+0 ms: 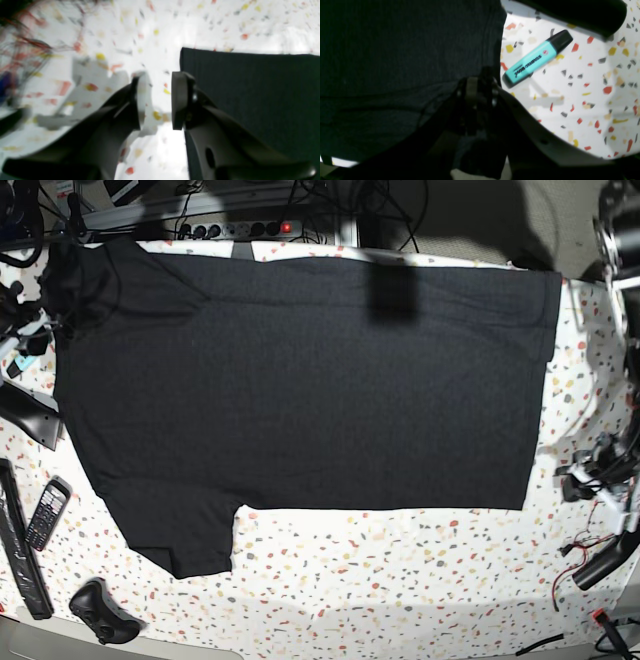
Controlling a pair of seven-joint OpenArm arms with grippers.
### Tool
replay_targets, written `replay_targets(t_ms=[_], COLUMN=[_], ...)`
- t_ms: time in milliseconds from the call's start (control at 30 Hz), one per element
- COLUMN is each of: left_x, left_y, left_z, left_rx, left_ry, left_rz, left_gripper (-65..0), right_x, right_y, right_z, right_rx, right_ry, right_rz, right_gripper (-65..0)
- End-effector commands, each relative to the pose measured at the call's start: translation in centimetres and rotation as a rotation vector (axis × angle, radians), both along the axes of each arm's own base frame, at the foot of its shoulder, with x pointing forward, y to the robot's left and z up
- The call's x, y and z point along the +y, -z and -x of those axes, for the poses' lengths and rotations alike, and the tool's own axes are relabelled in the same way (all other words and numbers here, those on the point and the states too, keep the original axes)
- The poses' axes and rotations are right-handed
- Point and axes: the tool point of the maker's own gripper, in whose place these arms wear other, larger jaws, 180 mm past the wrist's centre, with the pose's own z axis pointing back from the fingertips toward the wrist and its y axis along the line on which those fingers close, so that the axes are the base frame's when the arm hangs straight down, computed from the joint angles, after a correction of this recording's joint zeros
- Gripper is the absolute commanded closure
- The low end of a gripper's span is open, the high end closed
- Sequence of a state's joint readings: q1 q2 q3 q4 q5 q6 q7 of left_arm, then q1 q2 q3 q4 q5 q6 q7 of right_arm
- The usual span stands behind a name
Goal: Fold the T-shirt properly
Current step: 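Move the left gripper to the hem corner and grasp it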
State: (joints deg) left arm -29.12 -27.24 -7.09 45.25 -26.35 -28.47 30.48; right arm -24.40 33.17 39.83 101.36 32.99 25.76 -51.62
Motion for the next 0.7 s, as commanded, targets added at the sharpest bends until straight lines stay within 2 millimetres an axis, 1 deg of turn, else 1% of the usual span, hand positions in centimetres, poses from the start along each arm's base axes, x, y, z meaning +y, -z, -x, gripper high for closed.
replay_targets(t_ms=[0, 100, 200, 333, 467, 667], left_x=[0.1, -0.8, -1.6, -2.4, -2.9, -4.8], left_y=[-2.1, -0.2, 1.0, 1.6, 2.3, 2.7], left_z=[-2.0, -3.4, -4.4, -5.2, -5.2, -5.3], left_rx=[-0.05, 0.014, 0.035, 0.025, 0.026, 0.037], left_ry=[0.0, 0.004, 0.007, -0.002, -0.016, 0.01], left_rz=[0.012, 0.009, -0.003, 0.001, -0.003, 0.016], left_gripper=[-16.4, -16.4, -16.4, -16.4, -16.4, -16.4], right_x=[-0.4, -0.4, -0.4, -0.4, -0.4, -0.4], right_y=[-1.5, -1.5, -1.2, -0.9, -0.9, -0.9], right_z=[-0.9, -0.9, -0.5, -0.2, -0.2, -0.2], right_rx=[-0.044, -0.042, -0.02, 0.003, 0.004, 0.004], right_ry=[-0.014, -0.014, -0.011, -0.009, -0.009, -0.008], right_rz=[0.024, 0.024, 0.022, 0.021, 0.021, 0.021], right_gripper=[-7.3, -7.3, -7.3, -7.3, -7.3, -7.3])
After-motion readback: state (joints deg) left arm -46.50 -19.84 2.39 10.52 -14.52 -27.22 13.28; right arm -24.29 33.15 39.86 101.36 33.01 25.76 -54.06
